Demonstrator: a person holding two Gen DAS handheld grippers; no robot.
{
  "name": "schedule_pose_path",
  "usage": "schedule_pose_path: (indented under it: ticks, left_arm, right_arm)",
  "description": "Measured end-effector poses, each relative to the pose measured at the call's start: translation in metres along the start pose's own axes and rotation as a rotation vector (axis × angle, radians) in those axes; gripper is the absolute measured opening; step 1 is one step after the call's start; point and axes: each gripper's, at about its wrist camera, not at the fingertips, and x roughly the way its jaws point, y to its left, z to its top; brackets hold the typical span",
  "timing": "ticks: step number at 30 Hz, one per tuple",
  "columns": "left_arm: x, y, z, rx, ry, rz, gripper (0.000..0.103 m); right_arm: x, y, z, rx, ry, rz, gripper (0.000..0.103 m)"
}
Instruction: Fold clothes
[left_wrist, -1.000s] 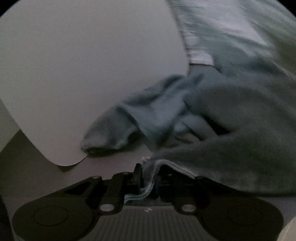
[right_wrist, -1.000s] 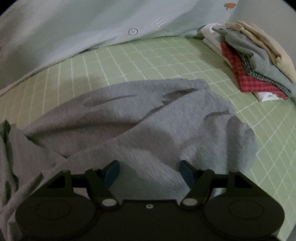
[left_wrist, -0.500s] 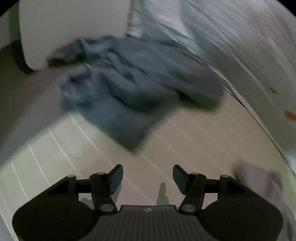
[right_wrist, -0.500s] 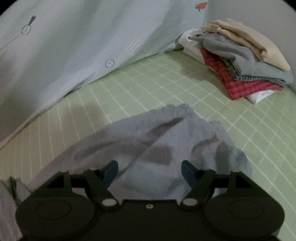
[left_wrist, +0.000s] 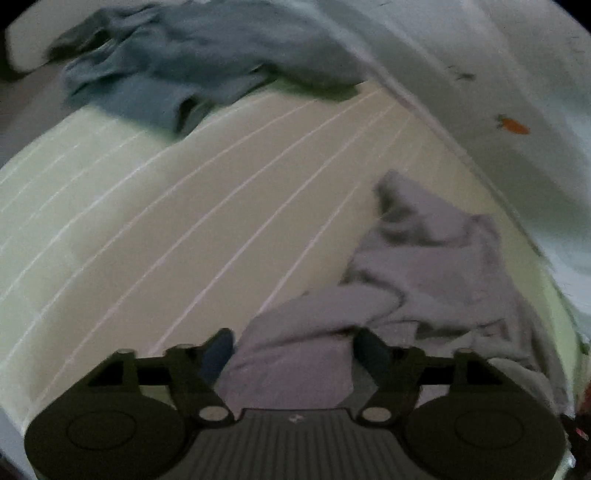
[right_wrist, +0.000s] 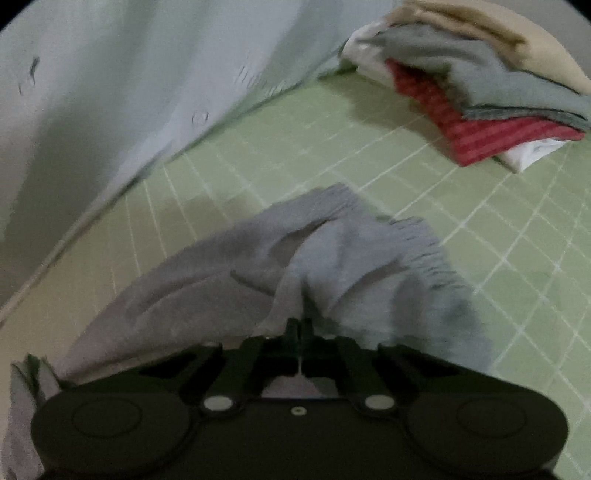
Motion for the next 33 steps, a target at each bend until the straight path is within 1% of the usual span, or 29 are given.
schedule_pose_path:
  ticks: [2, 3, 4, 5, 8, 11, 14, 16, 18, 19, 21, 23, 25, 27, 28, 32, 33]
  left_arm:
    - [0.001, 0.003, -0.005, -0.033, 0.012, 0.0, 0.04]
    - [0.0, 0.005, -0.008, -0.048, 0.011, -0.005, 0.032]
    - [-0.002, 0.005, -0.009, -0.061, 0.009, -0.011, 0.016]
    - [-0.004, 0.005, -0.011, -0.075, 0.004, -0.013, 0.014]
    - [-0.008, -0.003, -0.008, -0.075, -0.034, 0.014, 0.011]
    - [-0.012, -0.015, 0.009, -0.051, -0.086, 0.038, 0.01]
    - [-0.02, -0.026, 0.042, -0.062, -0.159, 0.012, 0.01]
    - [-0.032, -0.038, 0.068, -0.059, -0.238, 0.005, 0.01]
    - [-0.051, -0.049, 0.093, -0.053, -0.322, -0.018, 0.01]
    - [-0.059, -0.052, 0.102, -0.052, -0.351, -0.032, 0.01]
    - [-0.073, -0.059, 0.116, -0.051, -0.393, -0.047, 0.01]
    - [-0.071, -0.059, 0.118, -0.048, -0.392, -0.027, 0.01]
    - [-0.066, -0.054, 0.115, -0.058, -0.374, 0.0, 0.012]
    - [-0.056, -0.041, 0.106, -0.091, -0.333, 0.022, 0.016]
    - [-0.051, -0.032, 0.098, -0.126, -0.31, 0.024, 0.016]
    - [-0.046, -0.006, 0.072, -0.194, -0.246, 0.014, 0.026]
    - [-0.047, -0.002, 0.064, -0.202, -0.236, 0.006, 0.031]
  right_arm:
    - [-0.012, -0.009, 0.003, -0.001, -0.038, 0.024, 0.0]
    - [-0.02, -0.012, 0.006, -0.01, -0.061, 0.034, 0.0]
    - [-0.028, -0.015, 0.009, -0.019, -0.083, 0.043, 0.0]
    - [-0.036, -0.018, 0.013, -0.028, -0.106, 0.053, 0.0]
    - [-0.064, -0.019, 0.029, -0.057, -0.185, 0.087, 0.0]
    - [-0.082, -0.014, 0.049, -0.074, -0.25, 0.119, 0.0]
    - [-0.093, -0.003, 0.075, -0.065, -0.304, 0.187, 0.0]
    - [-0.104, 0.007, 0.093, -0.08, -0.381, 0.202, 0.0]
    - [-0.126, 0.012, 0.114, -0.088, -0.478, 0.223, 0.0]
    - [-0.138, 0.013, 0.123, -0.083, -0.528, 0.237, 0.0]
    - [-0.162, 0.012, 0.139, -0.081, -0.612, 0.243, 0.0]
    - [-0.175, 0.007, 0.147, -0.083, -0.642, 0.232, 0.0]
    - [-0.174, -0.002, 0.146, -0.061, -0.616, 0.214, 0.0]
    - [-0.159, -0.014, 0.133, -0.047, -0.516, 0.213, 0.002]
    - [-0.149, -0.018, 0.124, -0.04, -0.464, 0.205, 0.005]
    - [-0.111, -0.03, 0.085, 0.006, -0.277, 0.204, 0.013]
    - [-0.103, -0.031, 0.078, 0.021, -0.24, 0.214, 0.015]
